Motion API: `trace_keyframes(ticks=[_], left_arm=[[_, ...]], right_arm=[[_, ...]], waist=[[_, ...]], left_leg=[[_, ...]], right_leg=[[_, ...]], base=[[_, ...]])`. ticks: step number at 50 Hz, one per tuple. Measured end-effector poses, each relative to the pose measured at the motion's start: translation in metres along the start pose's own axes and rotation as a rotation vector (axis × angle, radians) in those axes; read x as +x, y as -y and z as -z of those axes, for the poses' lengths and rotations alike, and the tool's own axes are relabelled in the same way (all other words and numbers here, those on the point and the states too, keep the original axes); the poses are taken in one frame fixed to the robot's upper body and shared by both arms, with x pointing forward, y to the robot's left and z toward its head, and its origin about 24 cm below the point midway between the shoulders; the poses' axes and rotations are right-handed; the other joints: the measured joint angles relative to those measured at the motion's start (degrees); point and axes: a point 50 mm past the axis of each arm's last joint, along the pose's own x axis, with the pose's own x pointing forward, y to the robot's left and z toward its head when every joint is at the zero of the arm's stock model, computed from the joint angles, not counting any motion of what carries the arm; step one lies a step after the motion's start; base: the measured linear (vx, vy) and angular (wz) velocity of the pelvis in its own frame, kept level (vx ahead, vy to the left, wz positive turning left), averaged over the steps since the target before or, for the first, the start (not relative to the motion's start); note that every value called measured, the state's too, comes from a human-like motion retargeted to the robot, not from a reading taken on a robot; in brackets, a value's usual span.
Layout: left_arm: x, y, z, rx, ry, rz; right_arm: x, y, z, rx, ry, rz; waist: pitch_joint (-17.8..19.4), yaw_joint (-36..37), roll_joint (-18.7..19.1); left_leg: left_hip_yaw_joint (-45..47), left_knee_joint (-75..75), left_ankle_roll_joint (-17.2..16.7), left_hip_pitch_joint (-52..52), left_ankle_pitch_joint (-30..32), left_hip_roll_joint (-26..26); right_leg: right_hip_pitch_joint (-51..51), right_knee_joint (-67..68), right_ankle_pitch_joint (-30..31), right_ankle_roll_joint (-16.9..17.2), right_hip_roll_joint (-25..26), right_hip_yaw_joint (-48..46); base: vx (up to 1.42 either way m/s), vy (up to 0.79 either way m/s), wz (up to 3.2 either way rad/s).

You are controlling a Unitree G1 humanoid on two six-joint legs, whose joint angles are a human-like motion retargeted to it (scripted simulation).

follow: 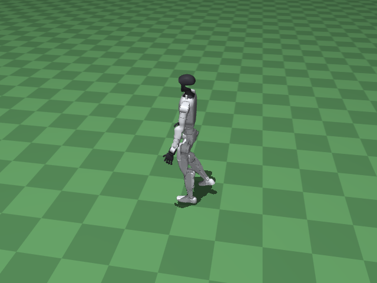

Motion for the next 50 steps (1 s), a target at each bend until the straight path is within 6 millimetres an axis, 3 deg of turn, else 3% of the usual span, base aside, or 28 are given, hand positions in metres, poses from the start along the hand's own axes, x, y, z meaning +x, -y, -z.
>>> trace_keyframes(ticks=[4,8,13,18,23,32,36,44,50], left_arm=[[0.004,0.001,-0.025,0.094,0.074,-0.037],[0.006,0.004,-0.056,0.073,0.18,-0.061],[0.007,0.01,-0.089,-0.05,0.302,-0.062],[0.007,0.015,-0.098,-0.115,0.326,-0.038],[0.009,0.028,-0.075,-0.024,0.265,-0.001],[0.01,0.038,-0.047,0.053,0.136,0.05],[0.01,0.036,-0.043,0.015,0.1,0.06],[0.006,0.048,-0.001,0.129,0.004,0.099],[0.0,0.054,0.03,0.18,-0.104,0.165]], right_arm=[[-0.003,-0.001,0.012,0.05,0.01,0.041],[-0.005,-0.001,0.02,0.043,0.002,0.059],[-0.006,-0.001,0.027,0.024,-0.043,0.067],[-0.006,-0.004,0.03,0.002,-0.084,0.026],[-0.008,-0.004,0.034,0.064,-0.057,0.017],[-0.007,0.009,0.029,0.051,-0.061,0.028],[-0.005,0.015,0.023,0.006,-0.088,0.022],[-0.004,0.024,0.009,0.103,0.003,0.057],[-0.003,0.022,0.007,0.099,0.019,0.044]], waist=[[2.54,-4.75,-0.89],[4.16,-7.66,-0.49],[7.16,-10.12,-0.43],[9.26,-12.09,-0.99],[7.55,-15.01,-1.14],[5.11,-14.32,-0.2],[4.95,-11.89,0.77],[2.96,-10.62,1.17],[2.79,-7.19,-1.06]], left_leg=[[-3.4,6.41,-0.29,1.09,-4.7,-1.94],[-6.96,4.85,-0.34,4.46,-4.89,-2.73],[-10.58,1.35,-1.06,10.62,-4.62,-3.68],[-13.03,1.74,-0.62,15.1,-6.6,-3.96],[-14.65,7.55,-0.3,14.98,-10.65,-3.77],[-17.06,6.35,0.45,17.84,-11.06,-3.56],[-17.6,3.94,1.63,19.9,-8.46,-3.02],[-17.61,9.63,5.25,21.4,0.58,-4.78],[-10.78,25.55,3.91,18.02,7.96,-7.95]], right_leg=[[-2.93,-7.59,-2.23,2.27,-0.9,-1.22],[-4.04,-22.23,-2.6,3.47,1.5,-0.09],[-1.31,-44.85,4.07,6.6,3.82,1.41],[-1.76,-55.31,10.86,9.92,4.85,4.16],[-4.71,-55.57,9.58,11.25,3.63,2.53],[-3.35,-55.6,7.98,12.11,3.23,1.4],[-2.78,-55.6,12.99,12.73,3.69,-0.24],[1.63,-55.6,19.67,13.56,2.9,2.34],[8.33,-55.6,18.47,13.81,0.85,7.19]], base=[[0.32,0.11,1.05],[0.29,0.05,0.73],[0.29,0.0,0.56],[0.33,-0.02,0.45],[0.36,-0.03,0.53],[0.39,-0.09,0.2],[0.43,-0.14,-0.12],[0.5,-0.15,-0.17],[0.5,-0.18,-0.62]])
